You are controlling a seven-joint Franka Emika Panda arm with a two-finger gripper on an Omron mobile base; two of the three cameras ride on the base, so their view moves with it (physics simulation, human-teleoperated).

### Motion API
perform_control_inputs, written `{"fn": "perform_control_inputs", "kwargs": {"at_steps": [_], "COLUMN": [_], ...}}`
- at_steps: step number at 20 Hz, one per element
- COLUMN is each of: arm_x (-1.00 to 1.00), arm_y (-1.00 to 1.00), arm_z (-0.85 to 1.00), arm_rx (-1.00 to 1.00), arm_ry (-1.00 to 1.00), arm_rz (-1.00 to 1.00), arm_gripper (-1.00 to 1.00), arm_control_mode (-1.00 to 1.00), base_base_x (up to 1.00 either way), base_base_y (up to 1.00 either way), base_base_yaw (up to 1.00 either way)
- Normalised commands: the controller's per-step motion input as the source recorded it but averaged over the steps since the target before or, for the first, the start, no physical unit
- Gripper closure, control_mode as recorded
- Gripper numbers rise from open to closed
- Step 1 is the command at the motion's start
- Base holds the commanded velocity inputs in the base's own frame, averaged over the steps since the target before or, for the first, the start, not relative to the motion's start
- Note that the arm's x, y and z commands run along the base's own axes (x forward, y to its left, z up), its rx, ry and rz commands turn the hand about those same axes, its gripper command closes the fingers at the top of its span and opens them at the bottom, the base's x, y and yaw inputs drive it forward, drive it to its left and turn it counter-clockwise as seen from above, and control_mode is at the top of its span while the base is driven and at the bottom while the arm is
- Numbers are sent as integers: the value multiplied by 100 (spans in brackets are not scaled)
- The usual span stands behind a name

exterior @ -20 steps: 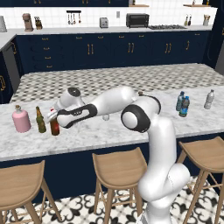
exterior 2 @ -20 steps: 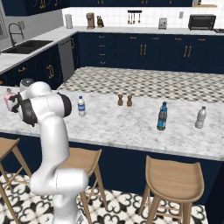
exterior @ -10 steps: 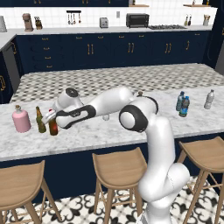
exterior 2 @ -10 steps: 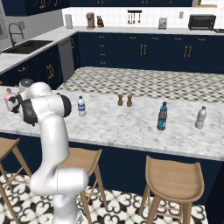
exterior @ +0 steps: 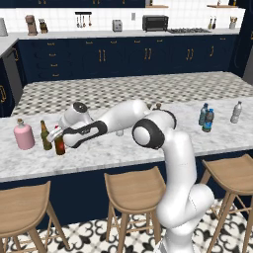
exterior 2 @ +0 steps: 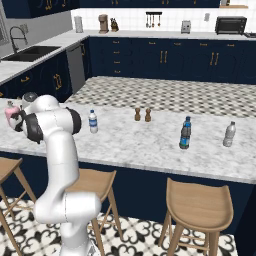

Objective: Move the plastic bottles in the middle to the plastics group, and the glass bottles in the middle to the glass group.

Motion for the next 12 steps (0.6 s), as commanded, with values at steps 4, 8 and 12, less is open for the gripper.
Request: {"fn": "perform_control_inputs", "kwargs": {"at_steps": [4,8,12], "arm_x": [4,21,8], "arm_y": [4,7,4], "arm_z": [-7,0,0], "arm_rx": [0,0,0], "arm_ry": [0,0,0], "arm_rz": [0,0,0], "arm_gripper": [100,100,100], "arm_control_mode": [-100,-100,-100], "base_base_x": [0,0,0], "base_base_y": [0,0,0], "base_base_yaw": [0,0,0]}}
